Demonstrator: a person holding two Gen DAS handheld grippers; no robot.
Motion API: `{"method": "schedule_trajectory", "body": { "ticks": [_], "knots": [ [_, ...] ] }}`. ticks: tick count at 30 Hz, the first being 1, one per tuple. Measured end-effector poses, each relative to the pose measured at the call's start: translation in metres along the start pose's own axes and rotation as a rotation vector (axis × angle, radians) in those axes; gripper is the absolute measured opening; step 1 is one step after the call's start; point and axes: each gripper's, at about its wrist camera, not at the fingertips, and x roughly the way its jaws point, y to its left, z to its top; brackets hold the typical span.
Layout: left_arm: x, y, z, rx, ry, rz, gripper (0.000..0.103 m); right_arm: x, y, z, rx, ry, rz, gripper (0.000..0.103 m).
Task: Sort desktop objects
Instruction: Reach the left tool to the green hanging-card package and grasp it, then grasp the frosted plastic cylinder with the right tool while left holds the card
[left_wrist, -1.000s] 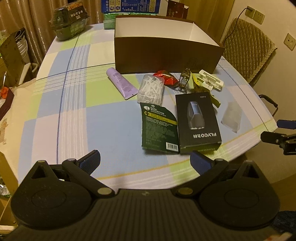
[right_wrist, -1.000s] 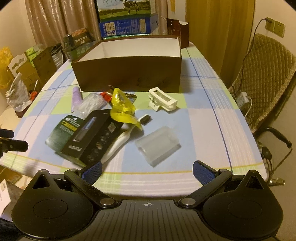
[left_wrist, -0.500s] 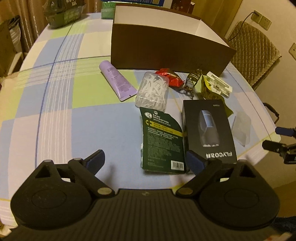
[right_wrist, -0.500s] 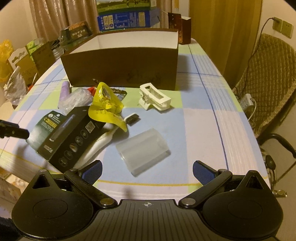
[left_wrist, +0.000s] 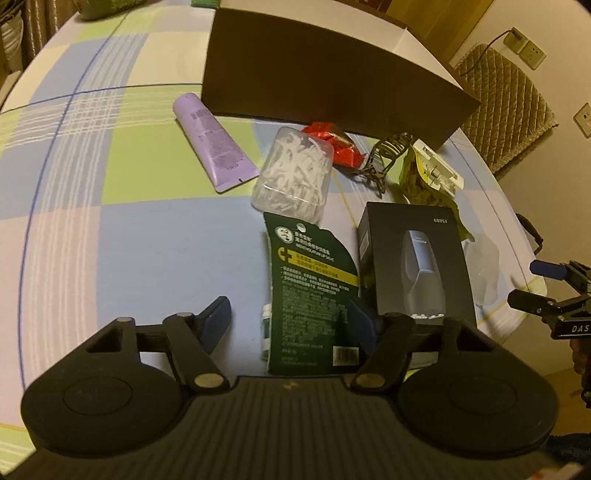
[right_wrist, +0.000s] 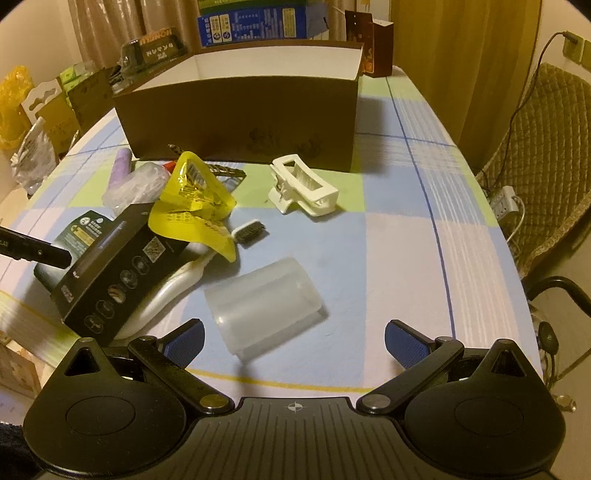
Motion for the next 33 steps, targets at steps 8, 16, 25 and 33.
{"method": "schedule_trajectory", "body": {
  "ticks": [8,16,25,33],
  "knots": [
    [0.003,-0.005,0.002,-0.009,-0.009,0.001,0.032,0.007,-0.006,0.006,-0.025,-0.001,0.023,0.101],
    [-0.020,-0.021,0.003,0.039,-0.047,0.110,0.029,0.014,-0.012,0.012,-0.048,0.001,0.048,0.101],
    [-0.046,-0.049,0.014,0.130,-0.110,0.293,0.029,0.021,-0.016,0.018,-0.087,0.004,0.082,0.101],
    [-0.049,-0.050,0.015,0.063,-0.118,0.318,0.029,0.028,-0.010,0.023,-0.159,0.001,0.144,0.093]
  ]
}}
